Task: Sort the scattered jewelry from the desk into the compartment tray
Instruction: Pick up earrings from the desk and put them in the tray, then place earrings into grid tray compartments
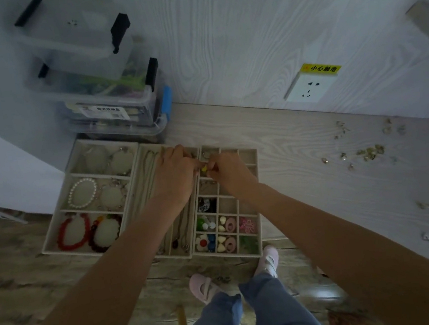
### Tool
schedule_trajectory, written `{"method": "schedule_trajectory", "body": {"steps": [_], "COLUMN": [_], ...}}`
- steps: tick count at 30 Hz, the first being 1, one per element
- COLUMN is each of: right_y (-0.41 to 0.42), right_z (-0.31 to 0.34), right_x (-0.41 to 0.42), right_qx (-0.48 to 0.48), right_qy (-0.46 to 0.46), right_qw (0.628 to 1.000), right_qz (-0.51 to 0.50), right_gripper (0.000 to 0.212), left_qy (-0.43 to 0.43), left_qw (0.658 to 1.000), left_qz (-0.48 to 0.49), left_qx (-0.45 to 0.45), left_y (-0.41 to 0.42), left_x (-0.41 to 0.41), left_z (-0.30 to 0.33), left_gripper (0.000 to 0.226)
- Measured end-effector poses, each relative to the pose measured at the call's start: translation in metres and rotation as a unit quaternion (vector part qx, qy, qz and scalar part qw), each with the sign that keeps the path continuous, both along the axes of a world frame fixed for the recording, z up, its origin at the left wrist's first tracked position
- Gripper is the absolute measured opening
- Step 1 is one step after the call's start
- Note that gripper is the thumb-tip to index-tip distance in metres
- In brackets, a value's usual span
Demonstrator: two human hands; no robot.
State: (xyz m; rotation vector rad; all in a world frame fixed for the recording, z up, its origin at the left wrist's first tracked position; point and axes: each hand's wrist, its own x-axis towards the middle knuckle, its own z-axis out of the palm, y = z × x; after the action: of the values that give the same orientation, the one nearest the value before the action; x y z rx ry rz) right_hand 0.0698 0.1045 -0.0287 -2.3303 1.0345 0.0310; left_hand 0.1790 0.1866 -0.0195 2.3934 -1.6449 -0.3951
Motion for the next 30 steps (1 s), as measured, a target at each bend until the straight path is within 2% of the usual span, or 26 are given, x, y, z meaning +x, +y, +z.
{"method": "schedule_trajectory", "body": {"steps": [5,9,19,25,30], "right_y": [0.002,-0.01,-0.056,-0.09,-0.119], "right_z": [0.004,0.014,0.011,0.0,-0.008], "right_x": [-0.009,-0.034,-0.157,-0.228,-0.271], "right_qx": [0.028,0.057,-0.018,-0.007,0.004], "right_qy": [-0.019,-0.029,-0.057,0.009,-0.005], "right_qw": [0.999,0.995,0.984,0.967,0.956], "right_qz": [-0.016,-0.079,-0.166,-0.254,-0.293], "right_gripper": [0.019,0.02,0.017,0.029,0.042], "left_qy": [0.0,-0.017,-0.011,0.026,0.059], "left_qw": [0.999,0.998,0.991,0.985,0.981], "left_qz": [-0.005,-0.015,-0.096,-0.169,-0.181], "left_qx": [-0.045,-0.066,-0.09,-0.002,0.032], "left_y": [0.005,0.003,-0.061,-0.119,-0.161], "left_x": [-0.002,-0.001,-0.081,-0.156,-0.211], "left_z": [-0.006,-0.004,0.013,0.013,0.004], "left_gripper": [0.019,0.023,0.023,0.036,0.038]}}
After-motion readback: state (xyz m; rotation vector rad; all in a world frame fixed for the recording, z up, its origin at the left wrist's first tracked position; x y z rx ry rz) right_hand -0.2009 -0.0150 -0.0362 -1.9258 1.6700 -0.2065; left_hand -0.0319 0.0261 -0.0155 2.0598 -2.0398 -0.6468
